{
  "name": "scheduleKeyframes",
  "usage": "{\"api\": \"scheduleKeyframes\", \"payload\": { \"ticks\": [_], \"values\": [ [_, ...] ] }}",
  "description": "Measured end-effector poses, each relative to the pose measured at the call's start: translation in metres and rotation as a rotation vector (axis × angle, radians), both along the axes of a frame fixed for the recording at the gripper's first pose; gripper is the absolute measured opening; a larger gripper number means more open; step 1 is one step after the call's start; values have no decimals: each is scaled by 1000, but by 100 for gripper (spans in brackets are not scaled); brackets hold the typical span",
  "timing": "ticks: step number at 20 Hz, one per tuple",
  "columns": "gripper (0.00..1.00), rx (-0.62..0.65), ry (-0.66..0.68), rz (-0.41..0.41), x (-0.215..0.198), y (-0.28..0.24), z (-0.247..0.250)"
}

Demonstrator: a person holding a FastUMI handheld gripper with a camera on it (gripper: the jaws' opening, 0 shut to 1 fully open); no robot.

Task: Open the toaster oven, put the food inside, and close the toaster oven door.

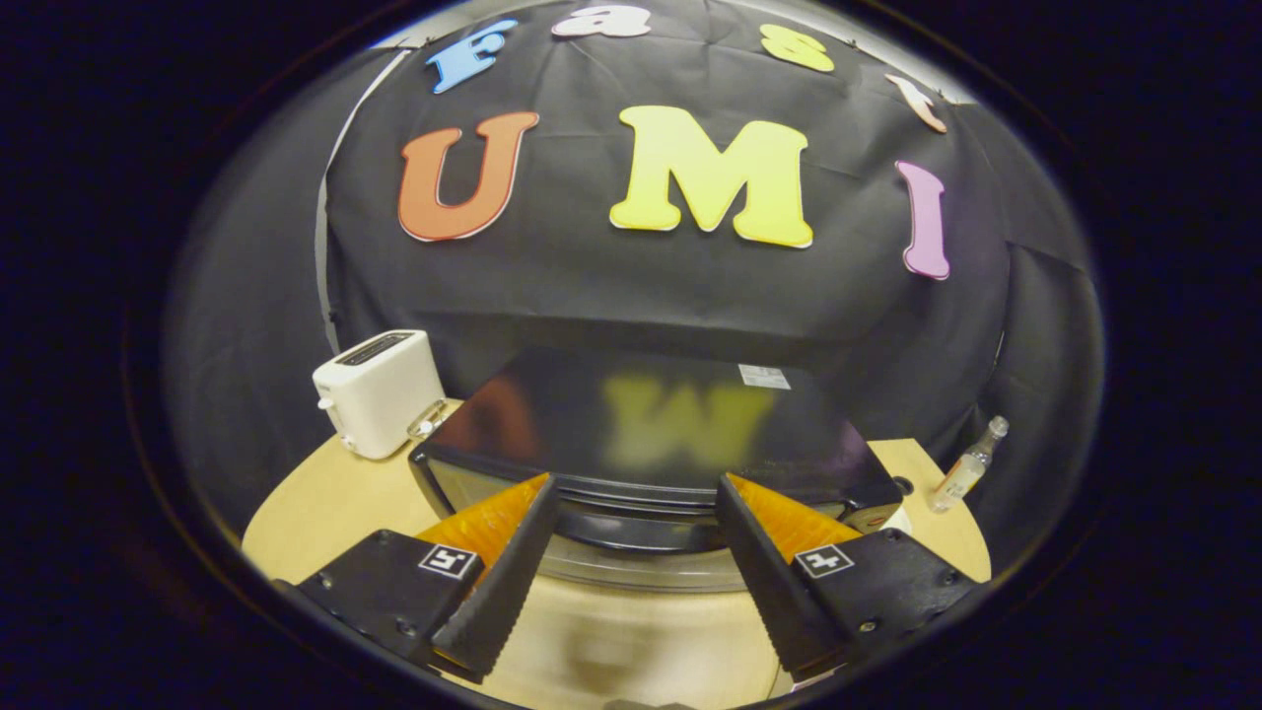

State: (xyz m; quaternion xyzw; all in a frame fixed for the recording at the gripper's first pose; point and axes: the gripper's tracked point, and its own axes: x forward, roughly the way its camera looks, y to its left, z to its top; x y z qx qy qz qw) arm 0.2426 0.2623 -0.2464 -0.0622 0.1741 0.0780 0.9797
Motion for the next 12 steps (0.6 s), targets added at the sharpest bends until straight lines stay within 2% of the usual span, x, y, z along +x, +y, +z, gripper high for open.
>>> {"api": "scheduleKeyframes", "payload": {
  "ticks": [3, 9, 12],
  "values": [
    [100, 52, 25, 1, -12, 0, -3],
    [100, 32, 49, 7, -21, -1, -6],
    [100, 25, 55, 8, -39, -2, -11]
  ]
}}
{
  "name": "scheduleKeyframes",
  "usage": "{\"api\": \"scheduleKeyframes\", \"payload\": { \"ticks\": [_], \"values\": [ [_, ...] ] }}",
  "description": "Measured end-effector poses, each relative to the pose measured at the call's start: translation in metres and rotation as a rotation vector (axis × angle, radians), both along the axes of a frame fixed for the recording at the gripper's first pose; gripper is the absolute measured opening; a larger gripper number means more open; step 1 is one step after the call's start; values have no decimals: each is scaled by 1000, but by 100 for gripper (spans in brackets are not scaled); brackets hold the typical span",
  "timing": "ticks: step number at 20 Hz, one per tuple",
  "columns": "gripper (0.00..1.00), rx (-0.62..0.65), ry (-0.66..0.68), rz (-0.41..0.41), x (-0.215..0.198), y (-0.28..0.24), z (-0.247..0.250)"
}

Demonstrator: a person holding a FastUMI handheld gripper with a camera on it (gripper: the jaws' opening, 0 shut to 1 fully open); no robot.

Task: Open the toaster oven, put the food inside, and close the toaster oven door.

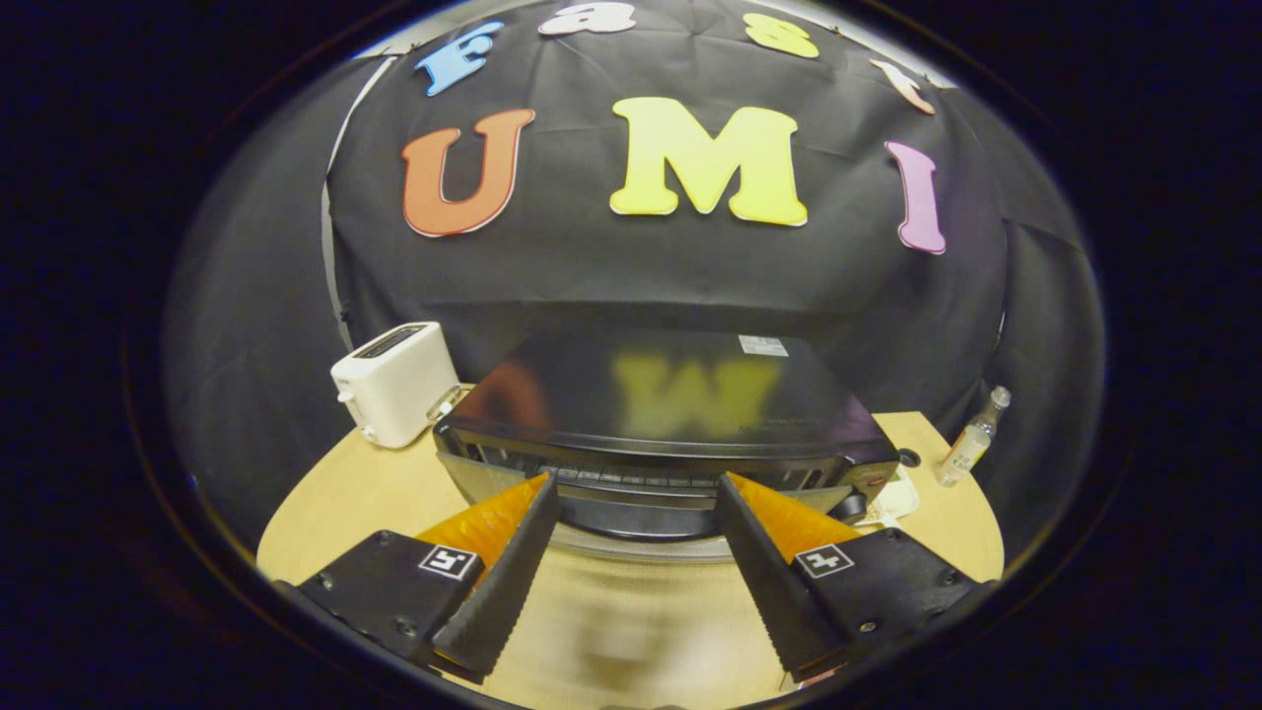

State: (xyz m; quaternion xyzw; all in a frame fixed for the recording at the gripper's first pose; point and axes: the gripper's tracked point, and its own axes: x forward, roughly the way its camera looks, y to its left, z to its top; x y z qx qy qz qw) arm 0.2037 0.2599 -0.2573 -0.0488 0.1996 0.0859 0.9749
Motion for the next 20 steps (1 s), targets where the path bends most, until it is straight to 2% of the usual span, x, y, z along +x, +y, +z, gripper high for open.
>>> {"api": "scheduleKeyframes", "payload": {
  "ticks": [10, 20],
  "values": [
    [100, -34, 103, 34, -67, -11, -48],
    [100, -36, 239, 70, -107, -21, -99]
  ]
}}
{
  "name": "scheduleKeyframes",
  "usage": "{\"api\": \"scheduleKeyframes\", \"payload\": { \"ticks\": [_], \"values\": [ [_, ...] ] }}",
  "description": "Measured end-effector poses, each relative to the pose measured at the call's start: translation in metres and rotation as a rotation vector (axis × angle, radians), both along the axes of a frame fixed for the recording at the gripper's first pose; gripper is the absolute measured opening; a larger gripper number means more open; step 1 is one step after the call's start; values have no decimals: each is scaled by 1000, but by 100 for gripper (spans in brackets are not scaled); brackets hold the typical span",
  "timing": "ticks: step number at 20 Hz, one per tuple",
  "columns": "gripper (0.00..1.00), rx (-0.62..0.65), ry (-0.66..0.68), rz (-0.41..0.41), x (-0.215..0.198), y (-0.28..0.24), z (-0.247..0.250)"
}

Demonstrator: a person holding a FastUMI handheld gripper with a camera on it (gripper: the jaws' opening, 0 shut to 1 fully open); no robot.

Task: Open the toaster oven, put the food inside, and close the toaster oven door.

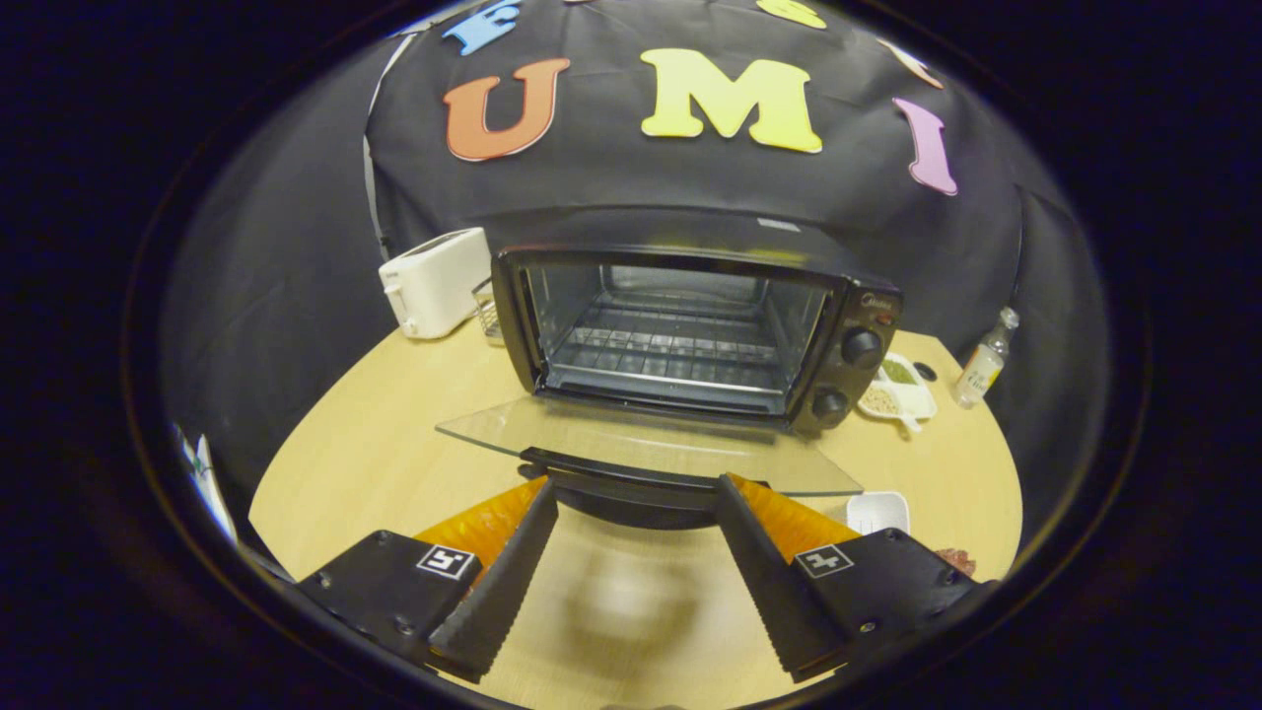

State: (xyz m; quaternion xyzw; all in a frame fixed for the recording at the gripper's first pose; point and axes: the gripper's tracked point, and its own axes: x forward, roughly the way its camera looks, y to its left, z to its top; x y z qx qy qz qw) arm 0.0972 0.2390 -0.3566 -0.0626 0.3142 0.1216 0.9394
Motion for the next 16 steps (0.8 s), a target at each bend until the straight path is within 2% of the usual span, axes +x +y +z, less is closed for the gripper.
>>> {"api": "scheduleKeyframes", "payload": {
  "ticks": [4, 11, 16],
  "values": [
    [100, 31, 91, -17, -11, -4, -29],
    [100, 15, 197, -33, -17, -14, -67],
    [100, -34, 201, -22, -17, -15, -76]
  ]
}}
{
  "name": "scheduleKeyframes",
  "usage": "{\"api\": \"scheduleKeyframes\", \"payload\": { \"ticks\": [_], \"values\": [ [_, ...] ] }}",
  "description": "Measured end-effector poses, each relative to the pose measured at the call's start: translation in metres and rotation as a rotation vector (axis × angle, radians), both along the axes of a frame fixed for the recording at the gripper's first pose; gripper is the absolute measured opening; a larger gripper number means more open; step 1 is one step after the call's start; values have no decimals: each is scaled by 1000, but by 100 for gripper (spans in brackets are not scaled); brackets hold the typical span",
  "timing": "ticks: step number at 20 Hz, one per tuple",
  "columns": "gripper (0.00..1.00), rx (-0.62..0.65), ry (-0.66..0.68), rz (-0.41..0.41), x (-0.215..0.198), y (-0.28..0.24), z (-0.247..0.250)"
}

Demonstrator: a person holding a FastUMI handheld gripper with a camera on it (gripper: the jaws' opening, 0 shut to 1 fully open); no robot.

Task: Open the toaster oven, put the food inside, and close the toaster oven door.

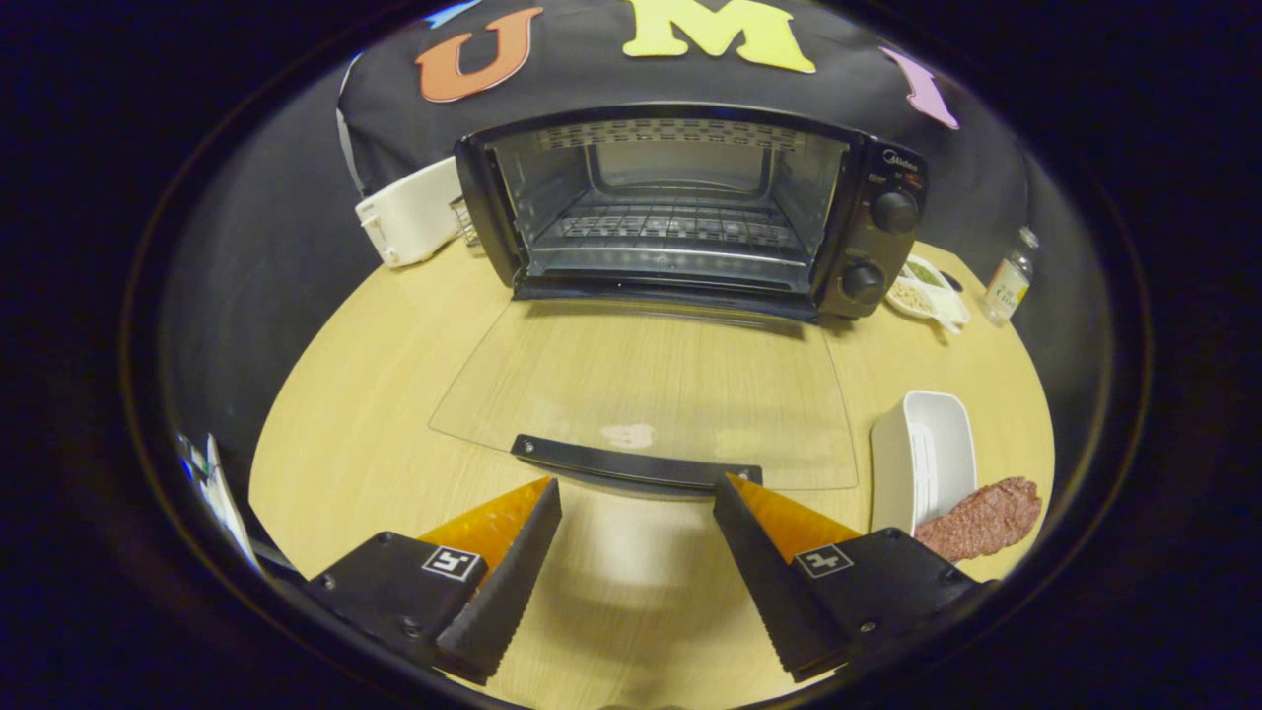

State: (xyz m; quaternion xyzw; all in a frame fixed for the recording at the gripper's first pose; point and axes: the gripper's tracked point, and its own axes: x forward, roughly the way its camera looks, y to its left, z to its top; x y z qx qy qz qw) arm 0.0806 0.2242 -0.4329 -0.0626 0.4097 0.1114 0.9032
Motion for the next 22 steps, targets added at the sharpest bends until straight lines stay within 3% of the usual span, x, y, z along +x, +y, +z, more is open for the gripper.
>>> {"api": "scheduleKeyframes", "payload": {
  "ticks": [6, 11, 17, 22],
  "values": [
    [100, 36, 1, 35, -3, -2, 6],
    [100, 102, 11, 16, -13, -29, 31],
    [100, 62, -95, 7, 2, -124, 90],
    [100, 71, -82, 8, 12, -217, 100]
  ]
}}
